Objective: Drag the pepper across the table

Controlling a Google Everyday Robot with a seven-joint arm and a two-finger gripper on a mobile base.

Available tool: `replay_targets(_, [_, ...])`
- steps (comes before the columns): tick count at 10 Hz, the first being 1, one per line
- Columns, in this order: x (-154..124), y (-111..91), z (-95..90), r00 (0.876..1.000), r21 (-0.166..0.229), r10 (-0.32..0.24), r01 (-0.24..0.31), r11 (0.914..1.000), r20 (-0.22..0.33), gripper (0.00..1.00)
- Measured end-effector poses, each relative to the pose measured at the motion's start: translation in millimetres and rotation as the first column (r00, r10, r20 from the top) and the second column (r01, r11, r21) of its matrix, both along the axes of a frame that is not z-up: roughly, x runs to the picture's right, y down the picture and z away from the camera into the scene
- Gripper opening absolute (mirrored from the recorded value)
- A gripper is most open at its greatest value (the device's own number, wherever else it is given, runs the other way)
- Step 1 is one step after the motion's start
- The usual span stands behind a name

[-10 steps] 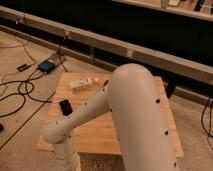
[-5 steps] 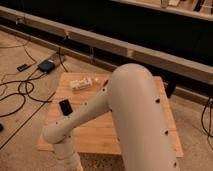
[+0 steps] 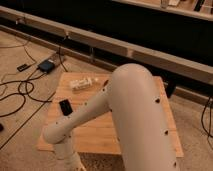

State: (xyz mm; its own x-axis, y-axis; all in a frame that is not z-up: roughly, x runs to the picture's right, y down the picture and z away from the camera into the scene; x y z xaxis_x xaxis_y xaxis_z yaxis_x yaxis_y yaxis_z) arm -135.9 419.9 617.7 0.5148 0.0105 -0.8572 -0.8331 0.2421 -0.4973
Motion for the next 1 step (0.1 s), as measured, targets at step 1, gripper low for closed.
replay_targets(1, [-0.1, -0.1, 0.0, 1.0, 0.0, 0.0, 0.0, 1.0, 0.0, 0.68])
